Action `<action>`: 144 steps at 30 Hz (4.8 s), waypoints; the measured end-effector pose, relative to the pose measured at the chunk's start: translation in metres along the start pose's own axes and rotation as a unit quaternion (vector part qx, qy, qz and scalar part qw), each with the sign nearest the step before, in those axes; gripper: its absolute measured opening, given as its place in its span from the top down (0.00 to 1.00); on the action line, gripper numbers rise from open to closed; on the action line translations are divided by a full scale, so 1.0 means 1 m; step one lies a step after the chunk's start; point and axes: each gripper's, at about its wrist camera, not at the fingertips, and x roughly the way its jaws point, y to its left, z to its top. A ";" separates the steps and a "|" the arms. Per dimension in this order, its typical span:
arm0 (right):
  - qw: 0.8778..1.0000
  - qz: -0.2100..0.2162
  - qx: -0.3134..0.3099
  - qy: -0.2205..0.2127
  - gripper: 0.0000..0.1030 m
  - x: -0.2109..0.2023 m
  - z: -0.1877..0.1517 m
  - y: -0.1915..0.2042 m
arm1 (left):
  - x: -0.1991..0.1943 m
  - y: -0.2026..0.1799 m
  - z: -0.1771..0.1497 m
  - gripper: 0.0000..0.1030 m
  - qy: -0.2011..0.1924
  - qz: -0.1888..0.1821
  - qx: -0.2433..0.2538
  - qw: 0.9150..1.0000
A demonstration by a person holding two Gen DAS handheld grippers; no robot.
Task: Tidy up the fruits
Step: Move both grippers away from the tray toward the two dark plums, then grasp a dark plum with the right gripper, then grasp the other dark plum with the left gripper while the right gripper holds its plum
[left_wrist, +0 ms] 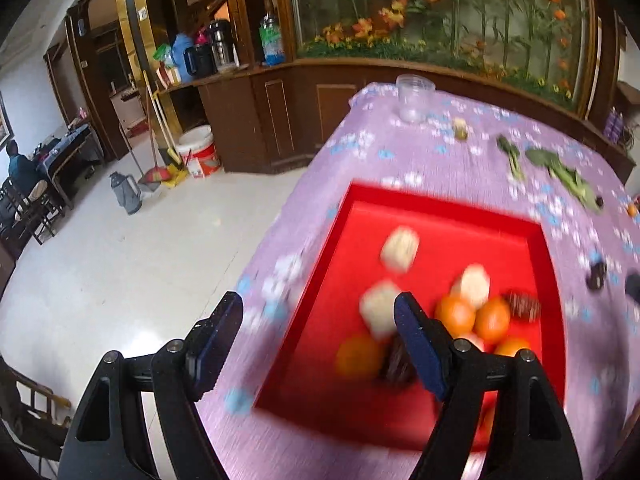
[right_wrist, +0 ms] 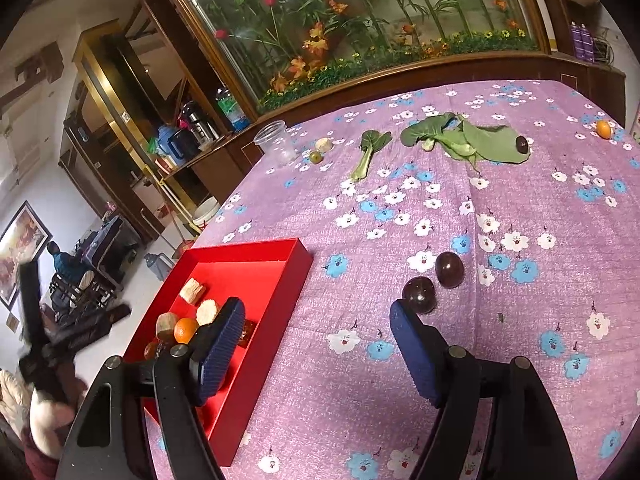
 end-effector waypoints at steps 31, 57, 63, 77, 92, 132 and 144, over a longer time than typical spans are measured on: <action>0.994 -0.105 0.015 -0.025 0.21 -0.059 -0.007 -0.081 | -0.073 -0.149 0.029 0.02 -0.088 -0.203 0.056 0.974; 0.993 -0.104 -0.045 0.045 0.21 -0.026 -0.007 -0.084 | -0.027 -0.196 -0.008 0.02 -0.033 -0.133 0.108 0.985; 0.992 -0.094 -0.066 0.051 0.21 -0.009 0.014 -0.079 | -0.022 -0.189 -0.007 0.02 -0.029 -0.148 0.091 0.984; 0.988 -0.095 -0.123 -0.002 0.21 0.024 0.053 -0.068 | -0.029 -0.184 0.004 0.02 -0.037 -0.140 0.064 0.987; 1.000 0.021 -0.022 0.006 0.41 0.018 0.058 -0.110 | -0.023 -0.194 -0.005 0.38 -0.008 -0.190 0.042 0.981; 0.998 -0.014 -0.030 0.051 0.77 0.041 0.051 -0.112 | 0.043 -0.288 0.003 0.39 0.048 -0.227 0.140 0.962; 0.998 -0.017 -0.026 0.055 0.77 0.044 0.051 -0.115 | 0.043 -0.309 -0.002 0.78 0.042 -0.261 0.166 0.950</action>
